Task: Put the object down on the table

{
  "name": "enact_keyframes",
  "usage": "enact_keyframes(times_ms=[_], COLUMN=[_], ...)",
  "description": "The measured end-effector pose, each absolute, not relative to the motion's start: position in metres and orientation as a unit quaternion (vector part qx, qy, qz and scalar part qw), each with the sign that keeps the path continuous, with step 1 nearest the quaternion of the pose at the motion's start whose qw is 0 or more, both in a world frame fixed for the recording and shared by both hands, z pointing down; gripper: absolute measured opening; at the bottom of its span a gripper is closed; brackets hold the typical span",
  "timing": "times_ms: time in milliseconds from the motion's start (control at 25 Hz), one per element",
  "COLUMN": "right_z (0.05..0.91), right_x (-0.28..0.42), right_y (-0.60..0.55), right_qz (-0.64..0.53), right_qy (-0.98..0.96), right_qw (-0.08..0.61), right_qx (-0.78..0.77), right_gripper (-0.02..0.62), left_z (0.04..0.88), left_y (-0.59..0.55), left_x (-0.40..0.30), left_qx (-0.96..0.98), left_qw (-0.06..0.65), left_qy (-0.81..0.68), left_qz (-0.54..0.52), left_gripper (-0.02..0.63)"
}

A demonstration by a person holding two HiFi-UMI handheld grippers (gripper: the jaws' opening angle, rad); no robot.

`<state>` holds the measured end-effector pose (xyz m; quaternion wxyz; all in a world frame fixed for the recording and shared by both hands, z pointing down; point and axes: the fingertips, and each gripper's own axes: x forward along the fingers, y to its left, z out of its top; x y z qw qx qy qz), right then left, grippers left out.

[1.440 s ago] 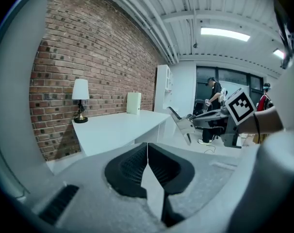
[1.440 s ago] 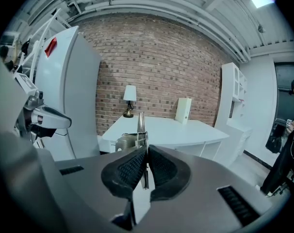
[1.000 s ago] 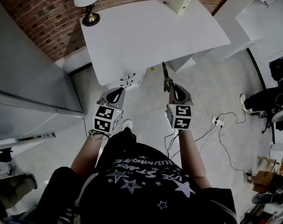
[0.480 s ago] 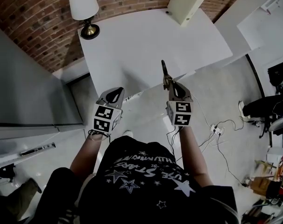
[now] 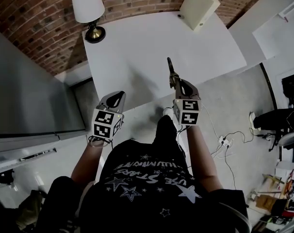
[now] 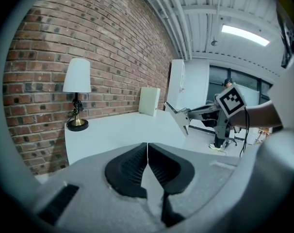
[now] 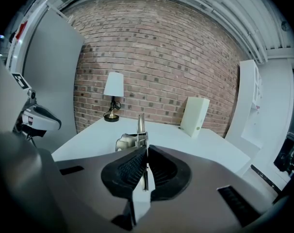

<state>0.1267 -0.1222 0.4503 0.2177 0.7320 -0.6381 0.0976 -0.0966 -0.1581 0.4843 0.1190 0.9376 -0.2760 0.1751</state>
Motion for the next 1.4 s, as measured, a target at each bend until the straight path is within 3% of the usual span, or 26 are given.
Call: enact_keyframes(times_ms=[640,1120,1400], right_z=[0.470,0.493,0.514], right_x=[0.236,0.281,0.283], right_y=[-0.273,-0.346,-0.380], right_qz=[0.064,-0.096,-0.194], right_qy=[-0.732,-0.775,-0.781], right_qw=[0.255,0.397,0.445], right_qx=[0.629,0.482,0.393], right_gripper=[0.012,0.012,0.014], left_z=[0.475,0.478,0.485], left_y=[-0.255,-0.294,-0.303], left_x=[-0.026,0.026,0.037], left_qx=[0.867,0.826,0.807], left_qw=[0.139,0.151,0.156], left_qy=[-0.452,-0.520,-0.547], left_qz=[0.156,0.153,0.161], left_gripper=[0.021,0.021,0.021])
